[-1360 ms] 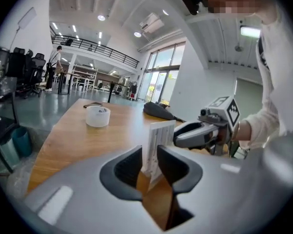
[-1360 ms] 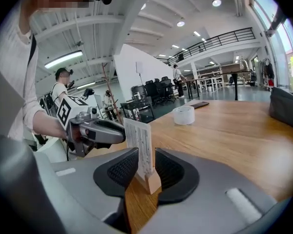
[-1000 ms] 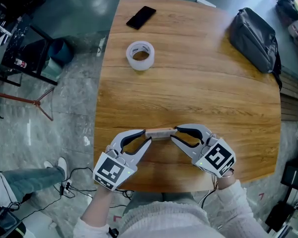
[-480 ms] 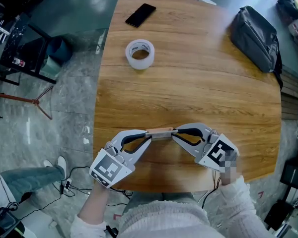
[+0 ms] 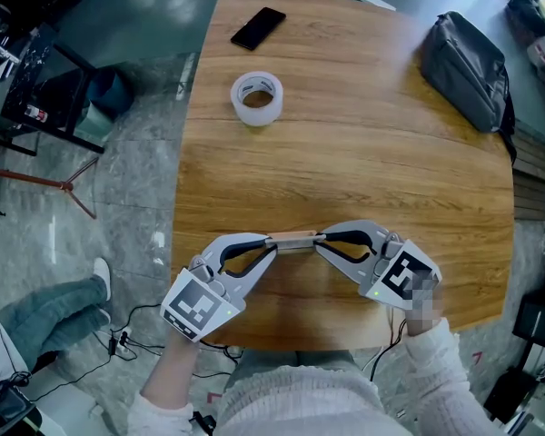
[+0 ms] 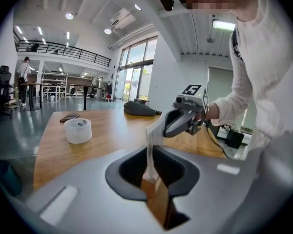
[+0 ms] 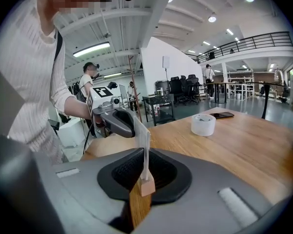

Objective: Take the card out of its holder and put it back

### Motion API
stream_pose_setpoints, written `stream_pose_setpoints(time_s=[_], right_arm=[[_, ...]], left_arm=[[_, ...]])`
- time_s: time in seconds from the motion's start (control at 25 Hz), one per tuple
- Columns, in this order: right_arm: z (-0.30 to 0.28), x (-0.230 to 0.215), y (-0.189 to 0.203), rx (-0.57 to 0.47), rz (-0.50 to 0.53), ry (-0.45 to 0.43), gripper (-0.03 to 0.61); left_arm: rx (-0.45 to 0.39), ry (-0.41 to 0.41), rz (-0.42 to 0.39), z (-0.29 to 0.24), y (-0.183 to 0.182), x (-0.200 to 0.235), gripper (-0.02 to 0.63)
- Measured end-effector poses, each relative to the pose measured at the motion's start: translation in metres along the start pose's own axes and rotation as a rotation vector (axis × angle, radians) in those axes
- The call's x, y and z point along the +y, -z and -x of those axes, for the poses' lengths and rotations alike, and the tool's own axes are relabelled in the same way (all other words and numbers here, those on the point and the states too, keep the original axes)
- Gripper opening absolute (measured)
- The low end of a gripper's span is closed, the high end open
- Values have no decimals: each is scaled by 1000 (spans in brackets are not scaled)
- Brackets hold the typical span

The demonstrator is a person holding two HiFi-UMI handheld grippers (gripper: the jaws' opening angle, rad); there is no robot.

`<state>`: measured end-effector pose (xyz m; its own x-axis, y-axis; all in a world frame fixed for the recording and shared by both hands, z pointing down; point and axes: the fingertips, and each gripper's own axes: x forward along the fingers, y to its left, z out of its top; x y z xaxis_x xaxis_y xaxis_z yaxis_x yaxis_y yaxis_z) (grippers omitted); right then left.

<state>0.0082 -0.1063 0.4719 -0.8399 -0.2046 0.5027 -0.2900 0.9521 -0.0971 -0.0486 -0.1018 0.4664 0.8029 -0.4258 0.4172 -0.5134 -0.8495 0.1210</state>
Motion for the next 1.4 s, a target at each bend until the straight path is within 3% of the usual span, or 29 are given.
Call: stream_pose_setpoints(time_s=[1.08,1.4], right_arm=[[36,12,-56,-63,69,86,30],[44,18,-70,-93,78,91,29]], left_arm=[[-43,-27,-128,27,-59,-12,41],[-63,-22,-124,37,-71,-17,41]])
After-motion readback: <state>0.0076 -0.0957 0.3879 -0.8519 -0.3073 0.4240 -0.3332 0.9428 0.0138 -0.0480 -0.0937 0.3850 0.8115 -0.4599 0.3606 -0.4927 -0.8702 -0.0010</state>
